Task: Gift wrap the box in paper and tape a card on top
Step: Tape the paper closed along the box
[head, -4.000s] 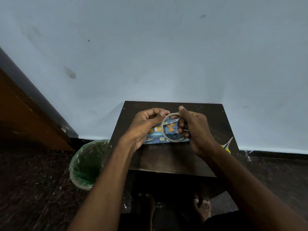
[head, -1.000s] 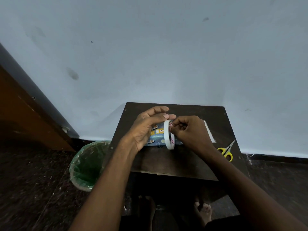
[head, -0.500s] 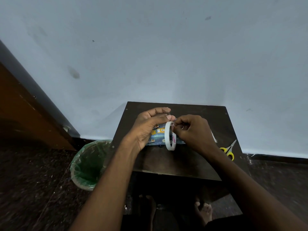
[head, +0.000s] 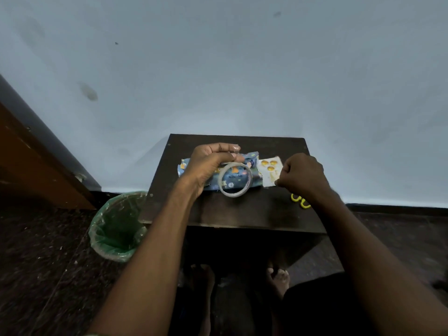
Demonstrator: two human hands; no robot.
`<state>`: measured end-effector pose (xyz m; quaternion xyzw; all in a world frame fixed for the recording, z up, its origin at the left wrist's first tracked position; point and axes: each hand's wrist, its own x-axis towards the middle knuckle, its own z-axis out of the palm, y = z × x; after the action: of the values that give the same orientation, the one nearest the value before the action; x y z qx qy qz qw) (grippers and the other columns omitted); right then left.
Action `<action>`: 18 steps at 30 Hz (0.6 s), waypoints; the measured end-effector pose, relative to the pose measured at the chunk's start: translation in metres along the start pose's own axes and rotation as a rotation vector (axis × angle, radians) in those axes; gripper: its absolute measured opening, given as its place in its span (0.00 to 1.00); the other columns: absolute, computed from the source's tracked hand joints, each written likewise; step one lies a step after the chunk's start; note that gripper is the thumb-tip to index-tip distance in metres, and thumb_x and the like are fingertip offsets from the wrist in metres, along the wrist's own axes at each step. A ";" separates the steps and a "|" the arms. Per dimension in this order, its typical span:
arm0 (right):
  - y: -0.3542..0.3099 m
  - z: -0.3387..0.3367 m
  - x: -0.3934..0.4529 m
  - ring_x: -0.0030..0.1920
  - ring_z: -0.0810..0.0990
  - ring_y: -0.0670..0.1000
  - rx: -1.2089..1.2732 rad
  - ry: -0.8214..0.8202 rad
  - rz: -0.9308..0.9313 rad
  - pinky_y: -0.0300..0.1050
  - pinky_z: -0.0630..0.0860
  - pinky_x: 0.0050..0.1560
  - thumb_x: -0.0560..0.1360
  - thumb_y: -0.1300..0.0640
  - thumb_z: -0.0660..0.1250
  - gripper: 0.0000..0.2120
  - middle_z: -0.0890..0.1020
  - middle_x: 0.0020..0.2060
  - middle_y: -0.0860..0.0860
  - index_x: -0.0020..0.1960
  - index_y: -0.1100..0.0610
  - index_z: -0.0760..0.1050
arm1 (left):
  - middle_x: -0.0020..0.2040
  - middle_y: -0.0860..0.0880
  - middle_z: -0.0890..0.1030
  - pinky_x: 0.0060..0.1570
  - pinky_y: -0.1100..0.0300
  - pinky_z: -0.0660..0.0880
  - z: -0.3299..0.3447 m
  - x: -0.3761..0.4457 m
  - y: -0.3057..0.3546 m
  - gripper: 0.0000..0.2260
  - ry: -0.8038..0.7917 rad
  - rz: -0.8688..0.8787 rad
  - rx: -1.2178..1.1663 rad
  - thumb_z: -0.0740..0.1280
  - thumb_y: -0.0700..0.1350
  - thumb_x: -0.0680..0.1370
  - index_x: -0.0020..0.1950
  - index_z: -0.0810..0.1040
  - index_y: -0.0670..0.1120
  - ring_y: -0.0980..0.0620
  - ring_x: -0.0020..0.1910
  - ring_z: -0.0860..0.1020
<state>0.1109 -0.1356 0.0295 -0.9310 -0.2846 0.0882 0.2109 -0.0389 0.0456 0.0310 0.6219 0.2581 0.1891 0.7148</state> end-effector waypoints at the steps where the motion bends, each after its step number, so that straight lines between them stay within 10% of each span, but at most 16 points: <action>1: 0.002 0.000 -0.005 0.41 0.82 0.58 -0.031 -0.009 0.031 0.45 0.73 0.35 0.63 0.60 0.76 0.08 0.82 0.35 0.54 0.39 0.59 0.78 | 0.52 0.40 0.89 0.58 0.55 0.83 0.000 -0.001 0.000 0.09 0.000 0.007 0.013 0.73 0.32 0.77 0.57 0.86 0.37 0.44 0.55 0.88; 7: 0.012 0.014 -0.043 0.54 0.82 0.62 -0.207 0.011 0.065 0.49 0.77 0.47 0.71 0.59 0.72 0.13 0.82 0.51 0.57 0.55 0.58 0.77 | 0.54 0.43 0.89 0.59 0.58 0.83 0.004 -0.014 -0.008 0.12 -0.008 0.072 0.076 0.78 0.35 0.75 0.58 0.86 0.37 0.47 0.56 0.87; 18: 0.002 -0.002 -0.055 0.52 0.82 0.62 -0.146 0.042 0.071 0.47 0.75 0.43 0.69 0.58 0.73 0.11 0.82 0.50 0.56 0.48 0.56 0.73 | 0.50 0.42 0.89 0.59 0.52 0.83 0.003 -0.014 -0.009 0.12 -0.063 0.101 0.147 0.78 0.34 0.75 0.58 0.86 0.42 0.44 0.55 0.88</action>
<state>0.0675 -0.1688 0.0330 -0.9551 -0.2523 0.0549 0.1452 -0.0489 0.0336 0.0247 0.6906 0.2171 0.1860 0.6643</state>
